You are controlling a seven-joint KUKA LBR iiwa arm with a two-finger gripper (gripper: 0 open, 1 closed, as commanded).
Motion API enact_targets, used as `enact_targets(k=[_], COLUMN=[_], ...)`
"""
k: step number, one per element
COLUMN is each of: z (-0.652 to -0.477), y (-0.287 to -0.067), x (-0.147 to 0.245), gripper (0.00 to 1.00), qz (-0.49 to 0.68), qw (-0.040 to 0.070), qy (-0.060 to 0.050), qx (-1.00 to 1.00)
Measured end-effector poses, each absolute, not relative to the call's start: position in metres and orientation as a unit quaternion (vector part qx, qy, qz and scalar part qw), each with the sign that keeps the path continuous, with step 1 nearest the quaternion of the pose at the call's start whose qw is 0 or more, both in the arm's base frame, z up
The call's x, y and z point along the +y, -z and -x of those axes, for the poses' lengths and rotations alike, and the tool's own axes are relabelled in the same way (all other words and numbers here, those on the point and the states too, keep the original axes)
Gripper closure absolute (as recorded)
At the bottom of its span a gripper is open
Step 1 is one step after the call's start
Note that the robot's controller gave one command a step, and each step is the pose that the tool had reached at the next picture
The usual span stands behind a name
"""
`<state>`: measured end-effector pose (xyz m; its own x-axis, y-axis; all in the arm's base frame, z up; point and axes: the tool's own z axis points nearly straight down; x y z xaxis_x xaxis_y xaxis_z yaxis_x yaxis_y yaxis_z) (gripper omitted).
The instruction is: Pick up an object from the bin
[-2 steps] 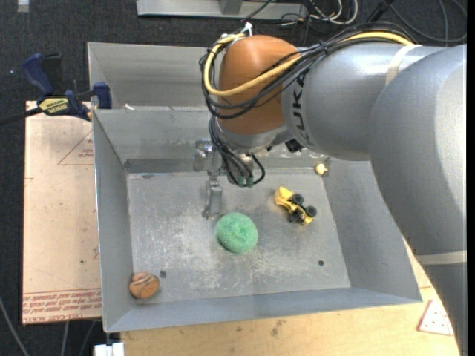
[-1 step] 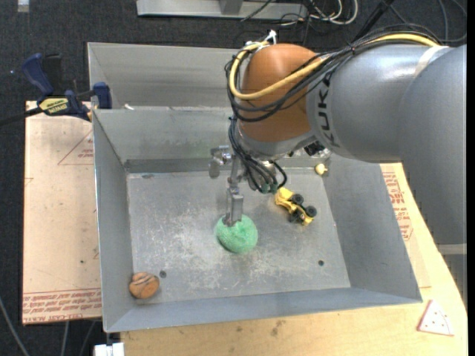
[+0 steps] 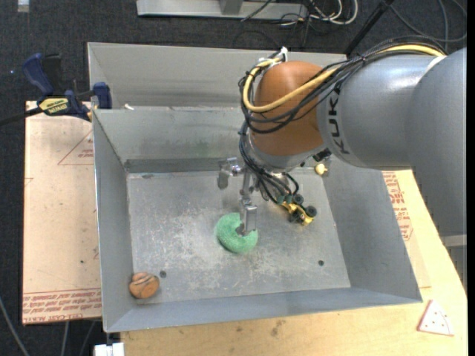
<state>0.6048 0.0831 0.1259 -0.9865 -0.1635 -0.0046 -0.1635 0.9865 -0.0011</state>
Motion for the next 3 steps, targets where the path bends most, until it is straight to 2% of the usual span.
enact_targets(k=[1,2,3], z=[-0.543,-0.543,-0.53], y=[-0.069,-0.069,-0.209], x=[0.052,0.052,0.033], gripper=[1.0,1.0,1.0], qz=[0.037,0.037,0.03], qw=[0.0,0.0,0.001], qy=[-0.001,-0.001,0.0], qx=[0.999,0.999,1.0])
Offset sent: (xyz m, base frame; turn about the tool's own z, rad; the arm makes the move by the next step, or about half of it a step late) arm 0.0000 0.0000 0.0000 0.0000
